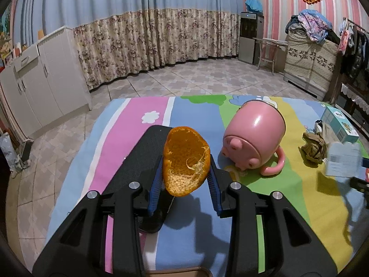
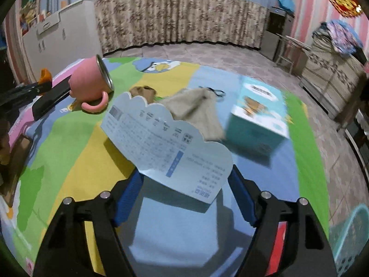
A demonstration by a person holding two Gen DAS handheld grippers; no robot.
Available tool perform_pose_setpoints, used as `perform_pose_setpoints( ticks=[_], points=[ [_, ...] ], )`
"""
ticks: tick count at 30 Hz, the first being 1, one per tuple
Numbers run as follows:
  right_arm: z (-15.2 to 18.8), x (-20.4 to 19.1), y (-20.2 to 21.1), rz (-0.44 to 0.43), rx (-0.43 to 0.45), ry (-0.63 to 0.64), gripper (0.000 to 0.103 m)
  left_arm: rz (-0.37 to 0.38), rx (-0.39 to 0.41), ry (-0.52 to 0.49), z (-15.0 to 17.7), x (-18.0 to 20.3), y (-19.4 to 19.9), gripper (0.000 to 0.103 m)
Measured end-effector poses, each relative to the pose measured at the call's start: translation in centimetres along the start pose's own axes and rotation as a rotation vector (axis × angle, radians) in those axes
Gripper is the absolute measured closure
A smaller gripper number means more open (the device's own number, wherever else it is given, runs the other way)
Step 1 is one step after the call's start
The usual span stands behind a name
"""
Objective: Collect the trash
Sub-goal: 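Grasp the white printed receipt card with the right tool, then carry the peel and receipt card over the basket and open both tools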
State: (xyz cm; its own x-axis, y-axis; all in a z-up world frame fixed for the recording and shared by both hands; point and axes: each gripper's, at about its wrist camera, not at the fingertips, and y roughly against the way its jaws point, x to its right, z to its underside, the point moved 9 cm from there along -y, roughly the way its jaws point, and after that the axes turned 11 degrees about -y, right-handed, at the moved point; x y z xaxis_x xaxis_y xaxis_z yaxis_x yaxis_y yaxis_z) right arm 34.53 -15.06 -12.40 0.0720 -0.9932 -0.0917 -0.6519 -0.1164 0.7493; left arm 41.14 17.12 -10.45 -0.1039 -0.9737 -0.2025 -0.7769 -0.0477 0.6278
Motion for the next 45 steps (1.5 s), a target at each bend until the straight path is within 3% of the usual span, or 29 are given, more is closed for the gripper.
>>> perform_pose_setpoints(
  ticks=[10, 24, 33, 45],
  points=[
    [1.0, 9.6, 8.0, 0.092, 0.100, -0.167, 0.029, 0.008, 0.064, -0.081, -2.3, 4.8, 5.4, 0.068],
    [5.3, 26.4, 18.5, 0.342, 0.225, -0.375, 0.029, 0.176, 0.124, -0.132, -3.6, 20.0, 12.1, 0.068],
    [8.6, 32.9, 19.9, 0.430, 0.204, -0.418, 0.029, 0.294, 0.140, -0.168, -4.5, 31.4, 13.3, 0.068],
    [12.0, 38.1, 20.2, 0.462, 0.183, -0.523, 0.029, 0.448, 0.171, -0.280, -4.8, 46.2, 15.9, 0.068]
  ],
)
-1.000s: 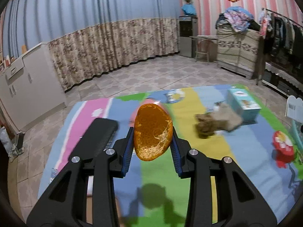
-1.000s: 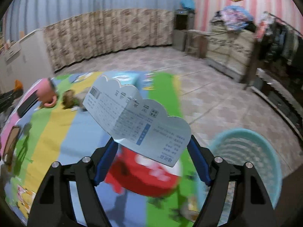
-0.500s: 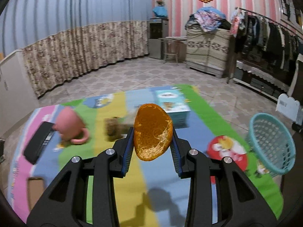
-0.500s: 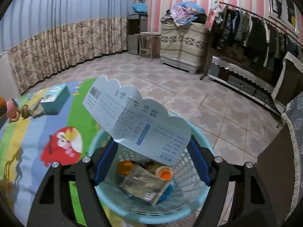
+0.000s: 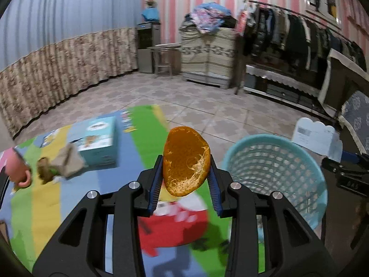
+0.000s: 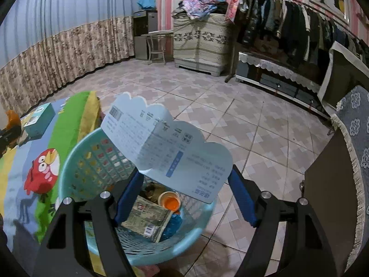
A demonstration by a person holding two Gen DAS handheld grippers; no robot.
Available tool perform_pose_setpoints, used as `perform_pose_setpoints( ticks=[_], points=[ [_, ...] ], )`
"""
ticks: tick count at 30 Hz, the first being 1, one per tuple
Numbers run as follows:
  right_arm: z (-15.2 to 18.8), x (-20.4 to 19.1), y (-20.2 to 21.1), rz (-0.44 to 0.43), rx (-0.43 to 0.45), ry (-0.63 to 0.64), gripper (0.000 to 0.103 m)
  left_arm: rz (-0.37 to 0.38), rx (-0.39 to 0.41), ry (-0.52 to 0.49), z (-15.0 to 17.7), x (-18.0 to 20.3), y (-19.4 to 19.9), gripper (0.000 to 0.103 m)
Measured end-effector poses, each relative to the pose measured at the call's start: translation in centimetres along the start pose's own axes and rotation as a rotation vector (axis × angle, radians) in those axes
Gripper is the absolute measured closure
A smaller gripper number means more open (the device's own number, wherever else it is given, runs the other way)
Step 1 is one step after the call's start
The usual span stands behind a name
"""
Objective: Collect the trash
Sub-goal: 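Carry the peel and receipt card over the basket and open both tools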
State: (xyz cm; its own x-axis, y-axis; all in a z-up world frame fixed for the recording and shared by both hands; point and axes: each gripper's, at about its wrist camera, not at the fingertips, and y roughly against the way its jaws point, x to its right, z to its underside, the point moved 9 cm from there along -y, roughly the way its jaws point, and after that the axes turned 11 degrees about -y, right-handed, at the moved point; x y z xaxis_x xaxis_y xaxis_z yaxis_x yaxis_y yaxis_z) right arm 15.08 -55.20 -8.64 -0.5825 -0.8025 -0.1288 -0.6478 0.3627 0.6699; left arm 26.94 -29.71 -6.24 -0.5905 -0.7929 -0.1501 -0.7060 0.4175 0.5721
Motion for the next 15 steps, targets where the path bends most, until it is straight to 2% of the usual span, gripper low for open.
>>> perform_pose_setpoints(
  ticks=[6, 12, 15],
  points=[
    [0.4, 0.7, -1.1, 0.010, -0.019, -0.015, 0.029, 0.061, -0.007, -0.060, -0.8, 6.3, -2.3, 0.068],
    [0.6, 1.0, -1.4, 0.013, -0.026, -0.021, 0.029, 0.107, -0.037, -0.087, -0.4, 9.3, -4.2, 0.065],
    [0.7, 1.0, -1.8, 0.025, -0.036, -0.025, 0.029, 0.106, -0.044, -0.101, -0.6, 10.1, -5.0, 0.062]
  ],
)
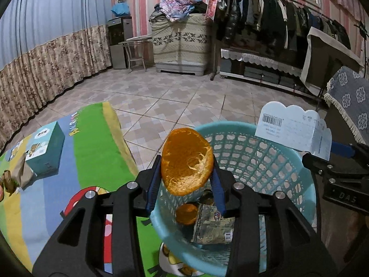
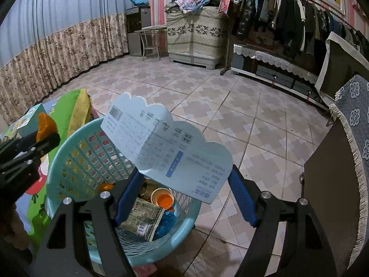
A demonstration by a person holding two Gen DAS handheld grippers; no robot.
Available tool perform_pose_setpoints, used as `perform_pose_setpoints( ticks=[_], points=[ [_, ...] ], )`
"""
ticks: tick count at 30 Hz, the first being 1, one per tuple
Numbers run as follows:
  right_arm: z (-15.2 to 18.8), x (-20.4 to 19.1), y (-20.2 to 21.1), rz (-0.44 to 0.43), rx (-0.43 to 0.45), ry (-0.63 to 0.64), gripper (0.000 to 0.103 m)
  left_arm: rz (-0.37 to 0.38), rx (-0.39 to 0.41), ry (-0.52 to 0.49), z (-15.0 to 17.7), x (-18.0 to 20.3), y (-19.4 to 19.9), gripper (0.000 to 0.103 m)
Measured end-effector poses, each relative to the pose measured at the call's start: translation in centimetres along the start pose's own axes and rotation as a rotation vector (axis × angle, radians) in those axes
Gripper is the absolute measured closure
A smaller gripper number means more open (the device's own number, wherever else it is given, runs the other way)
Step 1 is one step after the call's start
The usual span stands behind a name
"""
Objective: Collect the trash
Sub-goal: 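Carry the peel and receipt card over the basket and open both tools, then move both tools back over the mat toward the crumpled brown paper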
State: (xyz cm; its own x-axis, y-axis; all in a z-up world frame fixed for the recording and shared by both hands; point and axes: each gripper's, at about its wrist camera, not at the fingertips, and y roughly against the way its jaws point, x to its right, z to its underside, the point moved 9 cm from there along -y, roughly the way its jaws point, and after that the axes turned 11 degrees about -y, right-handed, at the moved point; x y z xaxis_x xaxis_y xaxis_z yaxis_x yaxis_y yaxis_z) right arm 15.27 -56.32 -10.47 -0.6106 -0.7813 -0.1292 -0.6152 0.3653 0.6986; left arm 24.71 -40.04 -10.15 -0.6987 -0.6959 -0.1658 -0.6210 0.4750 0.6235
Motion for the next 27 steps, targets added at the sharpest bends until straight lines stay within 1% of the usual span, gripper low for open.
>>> perform_pose_setpoints(
  ticks=[1, 3, 6, 9, 12, 20, 21, 22, 24, 27],
  points=[
    [0.1, 0.1, -0.1, 0.002, -0.002, 0.000, 0.029, -0.003, 0.000, -0.001, 0.0, 0.1, -0.1, 0.061],
    [0.2, 0.1, -0.3, 0.007, -0.008, 0.001, 0.029, -0.005, 0.003, 0.007, -0.1, -0.1, -0.3, 0.052],
    [0.4, -0.3, -0.5, 0.013, -0.018, 0.010, 0.029, -0.005, 0.005, 0.033, -0.1, -0.5, -0.3, 0.042],
    [0.5, -0.9, -0.6, 0.013, -0.024, 0.025, 0.029, -0.040, 0.007, 0.031, -0.4, -1.2, -0.2, 0.040],
    [0.7, -1.5, -0.8, 0.011, -0.031, 0.044, 0.029, -0.065, 0.020, 0.032, -0.6, -2.1, 0.5, 0.034],
    [1.5, -4.0, -1.5, -0.022, -0.071, 0.071, 0.028, -0.122, 0.046, 0.054, -0.9, -5.2, 2.7, 0.025],
    [1.7, -4.2, -1.6, -0.028, -0.076, 0.070, 0.023, -0.126, 0.046, 0.058, -0.9, -5.5, 2.8, 0.025],
    [1.9, -4.4, -1.6, -0.035, -0.082, 0.070, 0.016, -0.131, 0.047, 0.064, -0.8, -5.8, 3.0, 0.024],
    [2.3, -4.9, -1.7, -0.043, -0.090, 0.082, 0.016, -0.136, 0.045, 0.071, -0.6, -6.4, 3.2, 0.023],
    [2.6, -5.3, -1.8, -0.030, -0.094, 0.100, 0.016, -0.143, 0.040, 0.078, -0.4, -6.9, 3.5, 0.022]
  ],
)
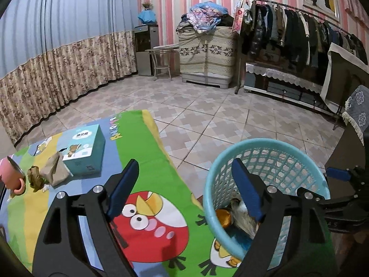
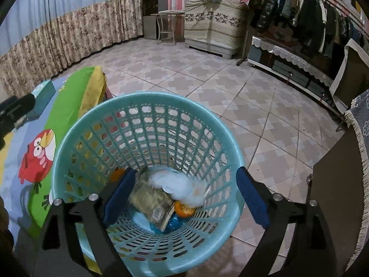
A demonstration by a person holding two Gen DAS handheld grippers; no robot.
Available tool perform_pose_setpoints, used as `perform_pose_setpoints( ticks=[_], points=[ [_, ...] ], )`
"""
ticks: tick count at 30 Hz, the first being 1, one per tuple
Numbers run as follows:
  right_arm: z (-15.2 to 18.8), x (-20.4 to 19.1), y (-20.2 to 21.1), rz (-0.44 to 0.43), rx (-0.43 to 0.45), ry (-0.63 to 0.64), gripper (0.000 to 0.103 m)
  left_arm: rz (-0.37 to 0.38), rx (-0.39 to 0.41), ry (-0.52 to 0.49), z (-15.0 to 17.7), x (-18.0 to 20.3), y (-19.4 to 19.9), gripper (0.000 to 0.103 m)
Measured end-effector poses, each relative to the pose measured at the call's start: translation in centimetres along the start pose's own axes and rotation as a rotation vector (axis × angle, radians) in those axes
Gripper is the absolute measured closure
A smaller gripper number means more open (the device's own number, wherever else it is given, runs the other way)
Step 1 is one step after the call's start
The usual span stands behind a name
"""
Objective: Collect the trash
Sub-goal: 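Move both tools back over the mat toward the crumpled brown paper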
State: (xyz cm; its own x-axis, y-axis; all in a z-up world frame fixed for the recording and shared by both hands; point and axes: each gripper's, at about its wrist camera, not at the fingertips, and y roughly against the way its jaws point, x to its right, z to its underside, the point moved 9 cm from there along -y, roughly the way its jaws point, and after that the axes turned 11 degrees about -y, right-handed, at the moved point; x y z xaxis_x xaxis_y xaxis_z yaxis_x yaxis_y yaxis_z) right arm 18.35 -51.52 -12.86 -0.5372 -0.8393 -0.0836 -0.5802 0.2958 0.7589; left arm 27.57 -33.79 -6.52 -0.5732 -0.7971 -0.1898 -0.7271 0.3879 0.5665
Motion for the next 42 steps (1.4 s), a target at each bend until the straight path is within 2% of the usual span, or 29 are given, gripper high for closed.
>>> perform_pose_setpoints(
  ticks=[17, 23, 33, 38, 42],
  points=[
    [-1.3, -2.3, 2.0, -0.060, 0.086, -0.025, 0.015, -0.060, 0.012, 0.045, 2.0, -5.1, 2.4, 0.017],
    [-1.6, -3.6, 2.9, -0.081, 0.122, -0.036, 0.011, -0.088, 0.021, 0.059, 2.5, -7.5, 3.5, 0.016],
    [-2.0, -6.9, 4.7, -0.145, 0.204, -0.059, 0.008, -0.152, 0.027, 0.120, 4.2, -13.7, 5.2, 0.012],
    [-1.9, -9.0, 4.9, -0.172, 0.216, -0.076, 0.008, -0.193, 0.015, 0.140, 5.8, -16.8, 5.8, 0.010],
    [-1.4, -11.2, 4.6, -0.157, 0.223, -0.038, 0.008, -0.222, 0.003, 0.162, 7.1, -19.2, 6.2, 0.009]
  ],
)
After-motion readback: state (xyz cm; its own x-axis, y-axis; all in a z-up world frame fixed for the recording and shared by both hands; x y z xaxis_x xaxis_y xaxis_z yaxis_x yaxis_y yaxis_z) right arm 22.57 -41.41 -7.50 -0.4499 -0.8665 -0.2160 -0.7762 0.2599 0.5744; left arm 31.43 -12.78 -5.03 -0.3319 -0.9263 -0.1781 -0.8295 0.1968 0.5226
